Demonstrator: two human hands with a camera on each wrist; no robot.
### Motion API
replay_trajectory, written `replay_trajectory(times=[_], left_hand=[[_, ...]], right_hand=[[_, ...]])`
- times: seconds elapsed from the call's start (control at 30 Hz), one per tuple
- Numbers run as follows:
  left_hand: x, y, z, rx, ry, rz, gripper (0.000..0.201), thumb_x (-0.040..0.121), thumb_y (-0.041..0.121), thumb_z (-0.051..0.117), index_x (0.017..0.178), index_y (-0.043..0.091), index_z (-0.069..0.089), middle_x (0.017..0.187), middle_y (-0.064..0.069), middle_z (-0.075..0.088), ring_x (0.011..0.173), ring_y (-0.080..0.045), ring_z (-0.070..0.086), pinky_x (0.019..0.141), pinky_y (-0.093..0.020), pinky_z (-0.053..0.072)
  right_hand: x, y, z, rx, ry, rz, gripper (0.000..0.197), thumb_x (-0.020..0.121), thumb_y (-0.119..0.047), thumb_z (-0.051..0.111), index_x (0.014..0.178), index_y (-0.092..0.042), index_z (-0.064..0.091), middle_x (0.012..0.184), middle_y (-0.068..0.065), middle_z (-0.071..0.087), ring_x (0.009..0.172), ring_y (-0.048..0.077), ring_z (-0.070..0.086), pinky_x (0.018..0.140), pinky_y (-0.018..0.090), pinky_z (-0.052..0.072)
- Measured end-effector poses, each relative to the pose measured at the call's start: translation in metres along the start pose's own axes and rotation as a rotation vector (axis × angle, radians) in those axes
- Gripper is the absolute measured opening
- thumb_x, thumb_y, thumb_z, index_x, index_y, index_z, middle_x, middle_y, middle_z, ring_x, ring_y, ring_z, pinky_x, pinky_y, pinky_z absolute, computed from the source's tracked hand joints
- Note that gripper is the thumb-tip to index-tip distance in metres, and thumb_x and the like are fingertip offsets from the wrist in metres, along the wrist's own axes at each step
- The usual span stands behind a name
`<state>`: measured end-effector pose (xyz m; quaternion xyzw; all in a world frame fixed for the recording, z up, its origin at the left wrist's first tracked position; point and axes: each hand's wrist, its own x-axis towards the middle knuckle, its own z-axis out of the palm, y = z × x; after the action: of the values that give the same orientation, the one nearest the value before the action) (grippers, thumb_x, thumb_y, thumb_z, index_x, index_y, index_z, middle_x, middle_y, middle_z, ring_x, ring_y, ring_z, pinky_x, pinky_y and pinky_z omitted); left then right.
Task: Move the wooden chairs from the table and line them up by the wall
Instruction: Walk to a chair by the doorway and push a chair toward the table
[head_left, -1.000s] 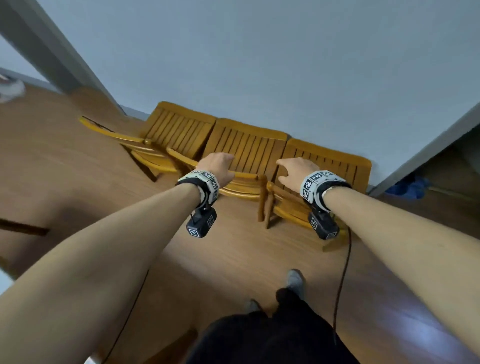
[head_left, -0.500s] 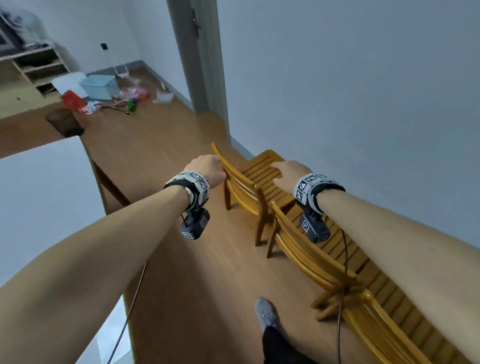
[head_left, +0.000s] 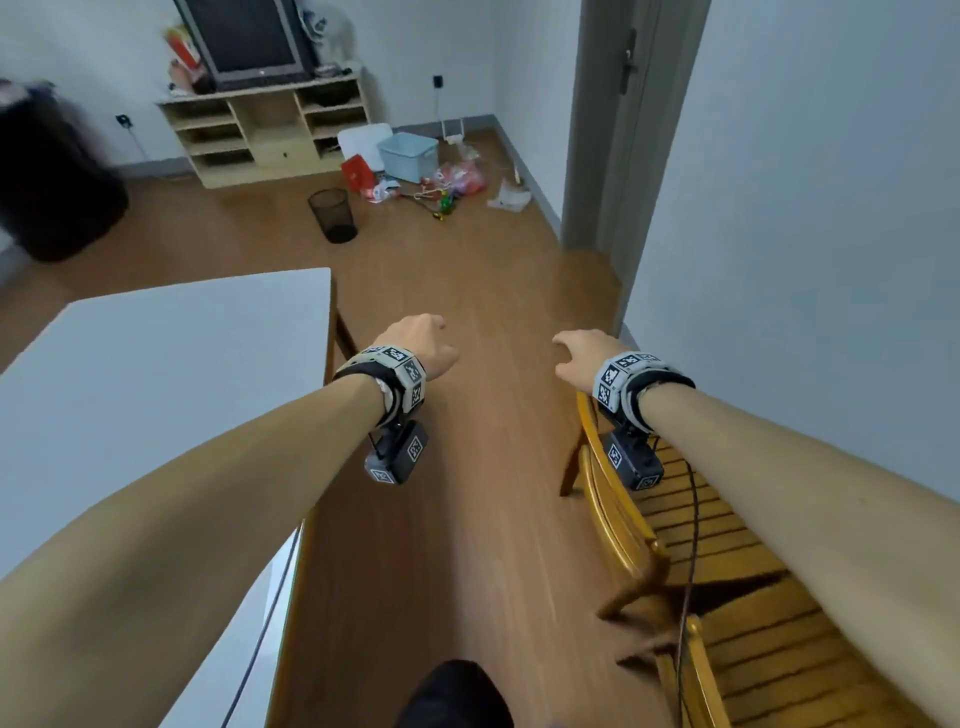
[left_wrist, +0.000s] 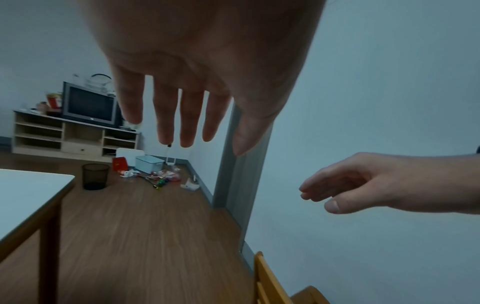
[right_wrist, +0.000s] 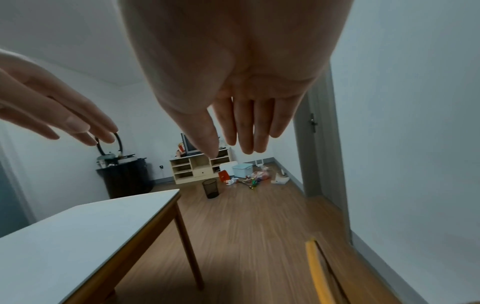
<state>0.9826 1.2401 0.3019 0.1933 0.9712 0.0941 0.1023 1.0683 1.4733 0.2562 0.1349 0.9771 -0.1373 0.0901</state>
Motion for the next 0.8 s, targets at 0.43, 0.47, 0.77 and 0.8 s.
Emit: replay_trajectory(times=[0.43,0.47,0.77,0.8], left_hand=[[0.309,-0.129,-0.072,-0.065,0.061,-0.168,0.050,0.091,0.037,0.055,0.136,0.017,0.054,0.128,-0.008,0.062,0.110,-0.029,0.060,0.089,-0.038,0.052],[0.339,-0.137,-0.082,-0.059,0.060,-0.166,0.052,0.091,0.038,0.055,0.139,0.018,0.053,0.131,-0.007,0.061,0.113,-0.029,0.059,0.091,-0.039,0.051],[0.574,-0.172,-0.146,-0.027,0.047,-0.151,0.051,0.091,0.039,0.055,0.138,0.020,0.054,0.132,-0.007,0.060,0.116,-0.031,0.058,0.093,-0.040,0.050],[0.600,-0.177,-0.150,-0.023,0.042,-0.154,0.049,0.090,0.039,0.055,0.135,0.019,0.056,0.130,-0.006,0.061,0.114,-0.031,0.059,0.092,-0.040,0.050]], right_hand=[[0.351,-0.107,-0.057,-0.137,-0.035,-0.137,0.055,0.096,-0.024,0.050,0.150,-0.027,0.043,0.137,0.004,0.059,0.096,0.023,0.065,0.070,0.032,0.054],[0.381,-0.114,-0.068,-0.139,-0.032,-0.132,0.056,0.096,-0.025,0.051,0.151,-0.028,0.042,0.140,0.004,0.058,0.102,0.025,0.065,0.074,0.033,0.054],[0.611,-0.145,-0.137,-0.093,0.014,-0.120,0.055,0.094,-0.026,0.051,0.148,-0.029,0.046,0.143,0.004,0.056,0.116,0.029,0.061,0.088,0.037,0.054],[0.636,-0.146,-0.141,-0.087,0.020,-0.116,0.054,0.094,-0.026,0.051,0.148,-0.029,0.046,0.143,0.004,0.056,0.118,0.030,0.061,0.089,0.038,0.053]])
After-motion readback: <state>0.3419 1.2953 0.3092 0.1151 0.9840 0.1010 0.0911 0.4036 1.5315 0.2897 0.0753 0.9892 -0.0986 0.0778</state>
